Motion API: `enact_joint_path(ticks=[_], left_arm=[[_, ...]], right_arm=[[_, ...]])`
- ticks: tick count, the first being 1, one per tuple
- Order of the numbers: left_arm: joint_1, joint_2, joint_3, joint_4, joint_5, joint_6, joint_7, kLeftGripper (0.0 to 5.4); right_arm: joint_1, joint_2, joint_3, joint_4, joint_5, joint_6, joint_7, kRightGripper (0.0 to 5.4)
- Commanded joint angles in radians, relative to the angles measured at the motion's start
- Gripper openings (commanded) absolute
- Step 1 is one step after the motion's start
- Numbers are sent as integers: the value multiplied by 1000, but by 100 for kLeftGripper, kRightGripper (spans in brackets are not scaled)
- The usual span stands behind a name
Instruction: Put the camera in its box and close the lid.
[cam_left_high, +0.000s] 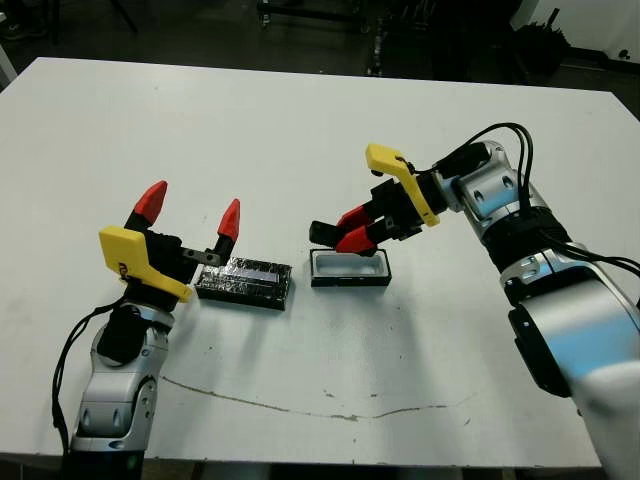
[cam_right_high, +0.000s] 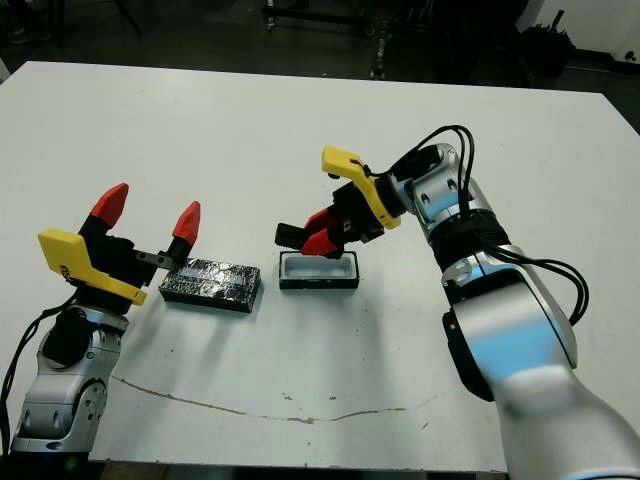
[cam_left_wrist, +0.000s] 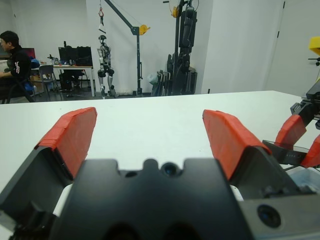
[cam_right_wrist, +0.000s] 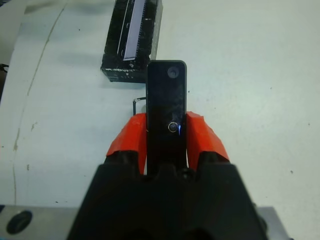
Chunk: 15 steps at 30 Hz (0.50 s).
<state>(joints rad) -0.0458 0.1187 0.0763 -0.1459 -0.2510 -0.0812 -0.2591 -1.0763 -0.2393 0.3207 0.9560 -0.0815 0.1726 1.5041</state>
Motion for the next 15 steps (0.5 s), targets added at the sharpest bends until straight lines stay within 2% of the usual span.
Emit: enact_joint_path(ticks=[1,8,15], left_arm=[[10,2,2,6,12,-2,5,540],[14,0,2,-1,1,5,1,540],[16,2,2,6,3,-6,-6,540]], right_arm=[[26,-4,1,5,-3,-38,-13,168],[35,7,17,24,-16,-32,-21,168],[59,6,20,44,-25,-57,-30,168]])
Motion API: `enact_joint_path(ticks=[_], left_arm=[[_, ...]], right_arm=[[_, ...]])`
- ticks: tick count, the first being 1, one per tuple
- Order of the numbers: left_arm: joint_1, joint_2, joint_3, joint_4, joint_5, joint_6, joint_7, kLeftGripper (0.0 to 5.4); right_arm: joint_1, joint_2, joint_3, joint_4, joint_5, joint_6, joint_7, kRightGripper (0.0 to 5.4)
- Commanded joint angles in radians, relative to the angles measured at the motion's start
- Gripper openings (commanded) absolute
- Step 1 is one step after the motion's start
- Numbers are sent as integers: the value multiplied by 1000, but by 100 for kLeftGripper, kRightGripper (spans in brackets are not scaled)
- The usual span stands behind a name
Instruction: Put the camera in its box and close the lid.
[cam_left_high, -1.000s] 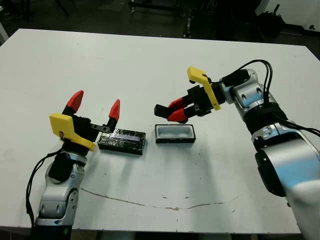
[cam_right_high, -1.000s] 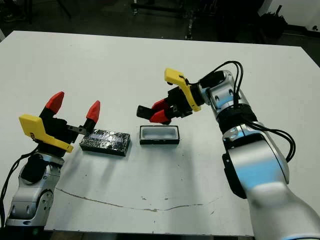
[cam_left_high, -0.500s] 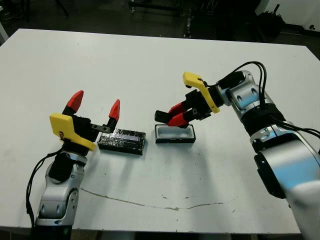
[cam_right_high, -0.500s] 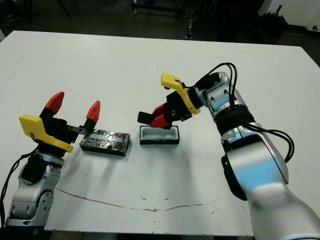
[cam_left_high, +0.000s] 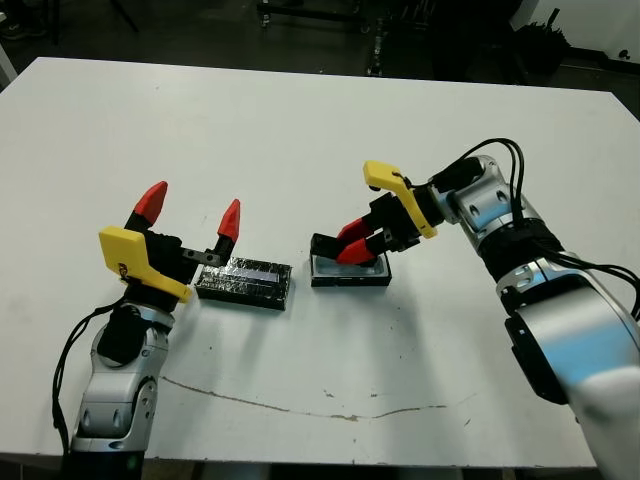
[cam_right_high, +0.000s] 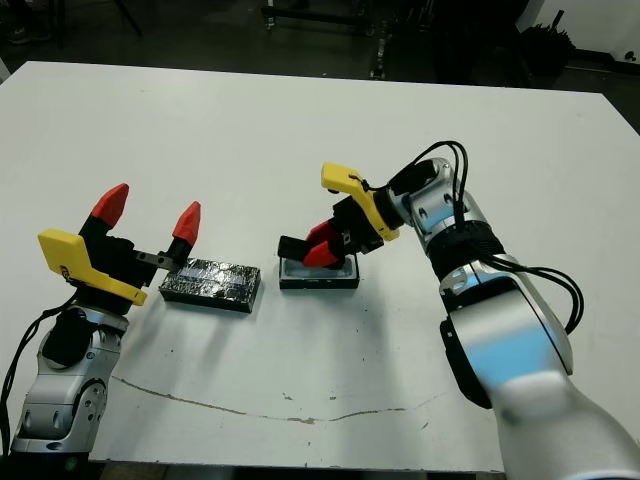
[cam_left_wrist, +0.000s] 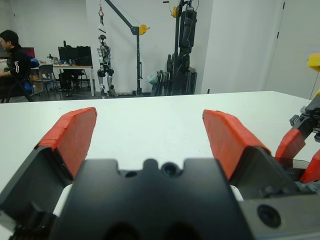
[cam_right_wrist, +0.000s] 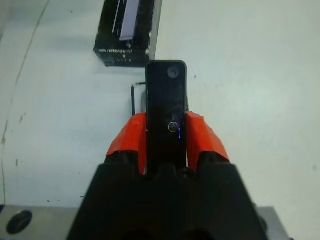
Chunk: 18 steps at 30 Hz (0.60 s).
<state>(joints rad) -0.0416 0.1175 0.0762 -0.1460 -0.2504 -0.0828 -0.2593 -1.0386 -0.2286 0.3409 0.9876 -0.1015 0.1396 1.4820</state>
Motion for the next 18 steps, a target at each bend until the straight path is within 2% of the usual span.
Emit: enact_joint_path(ticks=[1,3,8,18], left_arm=[[12,2,1,3,0,1,-4,540],[14,0,1,-1,0,5,-1,540],[18,1,-1,-8,6,11,6,540],[19,0,2,8,1,-5,-6,540]], right_arm=[[26,-5,-3,17,-3,-34,-6,168],[34,-8,-4,20,-3,-61,-9,168],[45,-13,-3,25,-8,-64,-13,168],[62,-48,-4,38,-17,-138,-16,168]])
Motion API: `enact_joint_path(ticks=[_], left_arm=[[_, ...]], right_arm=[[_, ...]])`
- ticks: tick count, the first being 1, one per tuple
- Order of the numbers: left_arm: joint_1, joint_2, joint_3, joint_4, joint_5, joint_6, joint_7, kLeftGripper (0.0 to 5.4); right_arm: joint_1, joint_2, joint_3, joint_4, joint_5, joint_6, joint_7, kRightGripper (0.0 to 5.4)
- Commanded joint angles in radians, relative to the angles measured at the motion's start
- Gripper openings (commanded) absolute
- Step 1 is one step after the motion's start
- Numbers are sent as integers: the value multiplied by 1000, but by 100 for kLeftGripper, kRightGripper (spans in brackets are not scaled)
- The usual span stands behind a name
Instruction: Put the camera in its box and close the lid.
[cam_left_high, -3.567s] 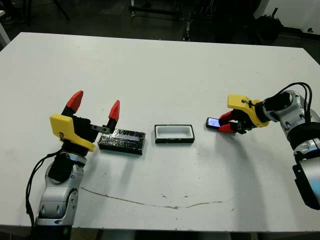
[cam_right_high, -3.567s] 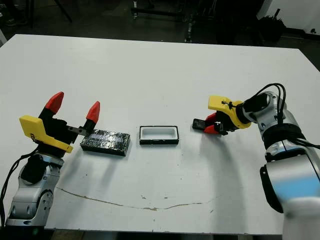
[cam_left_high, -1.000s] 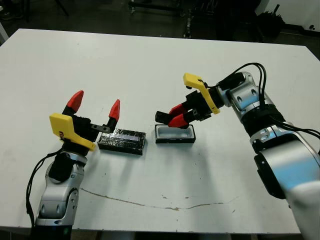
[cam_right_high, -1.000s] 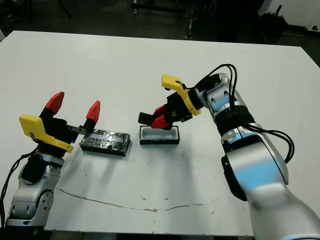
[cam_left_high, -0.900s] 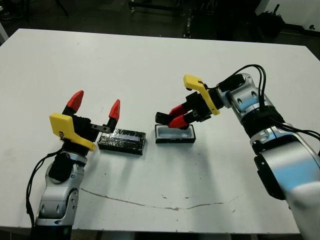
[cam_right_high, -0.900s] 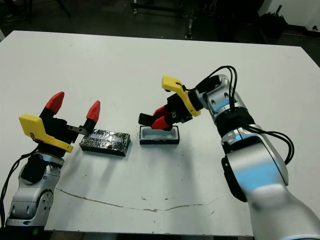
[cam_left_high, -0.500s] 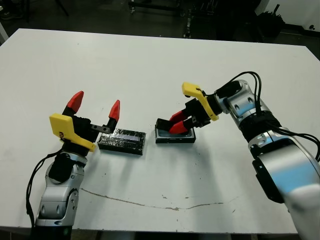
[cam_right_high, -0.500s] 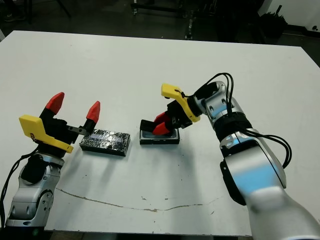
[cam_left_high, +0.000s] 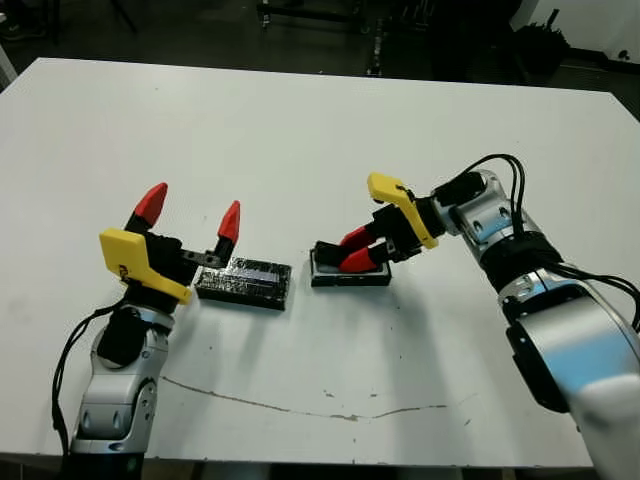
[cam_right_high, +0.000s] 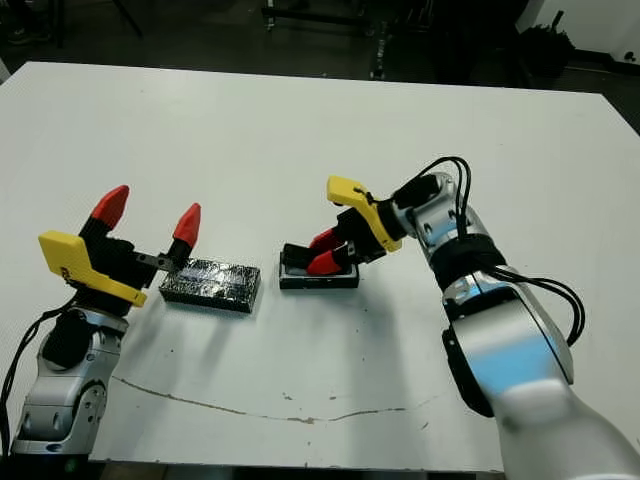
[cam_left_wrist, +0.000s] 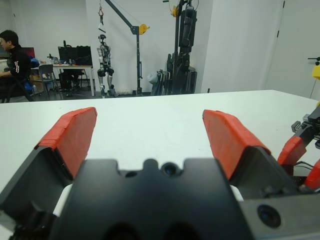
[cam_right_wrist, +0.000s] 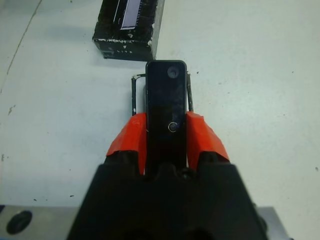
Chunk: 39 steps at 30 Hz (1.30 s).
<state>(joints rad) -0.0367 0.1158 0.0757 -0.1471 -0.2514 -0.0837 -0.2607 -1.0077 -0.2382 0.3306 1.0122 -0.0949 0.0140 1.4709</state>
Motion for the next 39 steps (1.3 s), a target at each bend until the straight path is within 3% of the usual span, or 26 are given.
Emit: enact_joint_path(ticks=[1,16,29,35,39], left_arm=[[14,3,2,7,5,-3,-3,540],[15,-1,0,4,5,-1,-4,540],[11,1,-3,1,12,0,1,540],[9,0,-3,-4,6,10,3,540],[7,1,-3,-4,0,14,0,540]], right_arm=[[29,-42,5,20,-22,9,-3,168],[11,-98,47,95,-71,-2,-17,168],[-10,-95,84,103,-76,7,-4,168],[3,-108,76,71,-67,-98,1,251],[0,-117,70,68,-70,-119,-4,306]])
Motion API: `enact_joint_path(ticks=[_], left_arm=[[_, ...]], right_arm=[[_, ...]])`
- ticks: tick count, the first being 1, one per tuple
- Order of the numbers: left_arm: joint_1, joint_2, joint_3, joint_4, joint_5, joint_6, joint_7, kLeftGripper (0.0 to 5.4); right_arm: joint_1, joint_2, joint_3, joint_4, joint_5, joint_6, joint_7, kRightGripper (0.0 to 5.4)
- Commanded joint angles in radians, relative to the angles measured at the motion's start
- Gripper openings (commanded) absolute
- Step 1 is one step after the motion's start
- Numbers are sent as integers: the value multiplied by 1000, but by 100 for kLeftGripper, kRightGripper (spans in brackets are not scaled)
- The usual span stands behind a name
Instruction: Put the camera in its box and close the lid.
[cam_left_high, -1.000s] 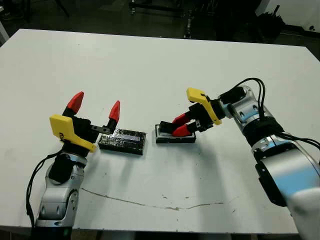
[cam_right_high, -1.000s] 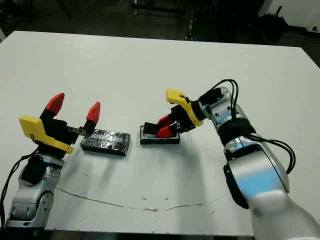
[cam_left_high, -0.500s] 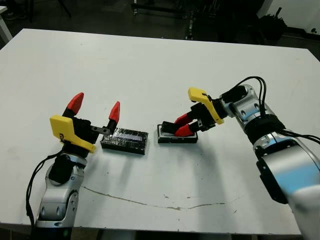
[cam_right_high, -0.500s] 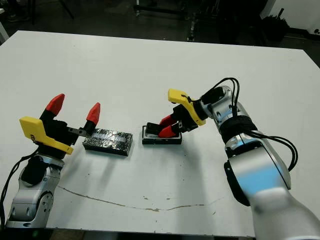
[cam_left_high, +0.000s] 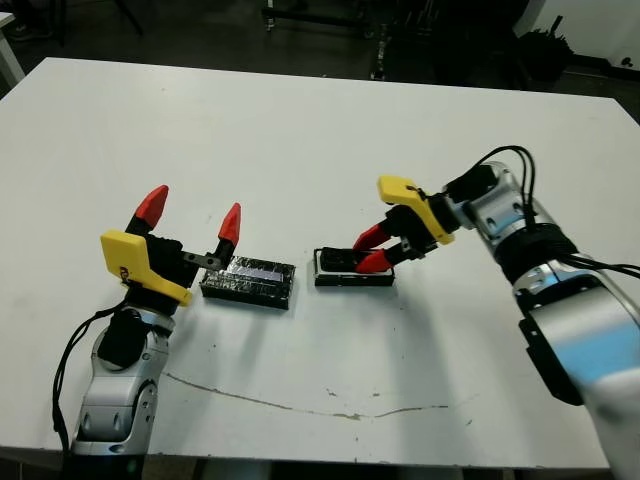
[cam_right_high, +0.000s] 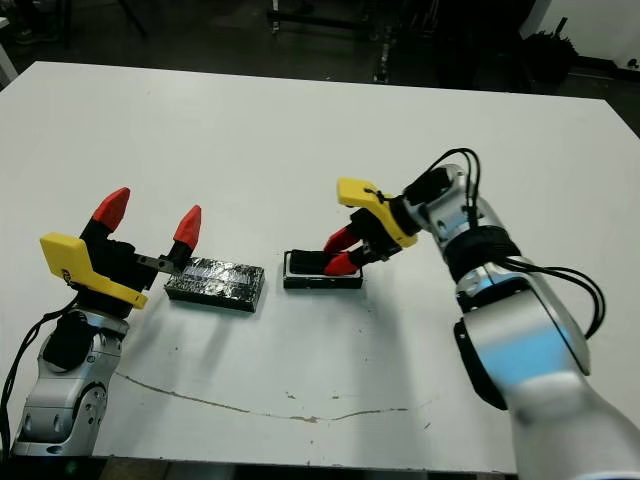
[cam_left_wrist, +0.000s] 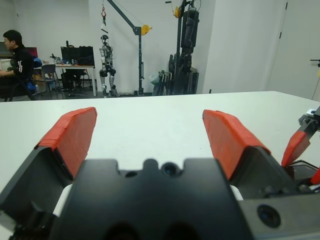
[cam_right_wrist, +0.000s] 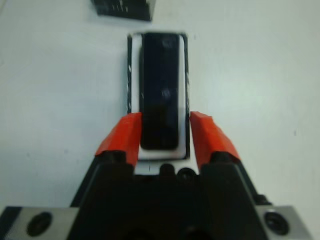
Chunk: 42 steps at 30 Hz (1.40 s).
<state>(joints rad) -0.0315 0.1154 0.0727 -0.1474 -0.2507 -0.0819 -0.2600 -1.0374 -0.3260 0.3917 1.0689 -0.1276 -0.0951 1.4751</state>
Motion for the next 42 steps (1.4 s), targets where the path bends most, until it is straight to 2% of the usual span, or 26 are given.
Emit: enact_joint_path(ticks=[1,6,12,17,19,24,27,29,32,34,38,42], left_arm=[[1,1,-1,-3,0,11,-1,540],[0,2,-3,-3,3,13,1,540],[1,3,-4,-3,10,9,5,540],[4,3,-3,-8,2,17,4,540],[5,1,-2,-12,-1,22,5,540],[5,1,-3,-13,1,24,6,540],[4,3,-4,-9,7,17,5,540],[3,2,-3,-5,4,12,3,540],[0,10,1,-3,10,7,1,540],[-6,20,6,0,12,4,-6,540],[-35,73,21,27,21,-21,-54,540],[-66,164,41,14,-17,25,-150,540]], right_arm=[[28,-32,9,9,-40,-6,-12,325],[30,-43,8,-6,-49,-30,-24,389],[35,-52,-7,-27,-44,14,-44,474],[26,-72,-43,-36,-20,17,-37,533],[23,-92,-72,-51,3,-12,-29,539],[40,-145,-147,-162,65,66,-23,539],[80,-178,-210,-284,133,147,-27,539],[137,-188,-268,-397,189,234,-73,539],[304,-183,-371,-669,238,338,-272,519],[426,-160,-435,-824,263,361,-401,498],[678,-74,-536,-1064,305,323,-639,441],[924,39,-600,-1285,360,321,-831,383]])
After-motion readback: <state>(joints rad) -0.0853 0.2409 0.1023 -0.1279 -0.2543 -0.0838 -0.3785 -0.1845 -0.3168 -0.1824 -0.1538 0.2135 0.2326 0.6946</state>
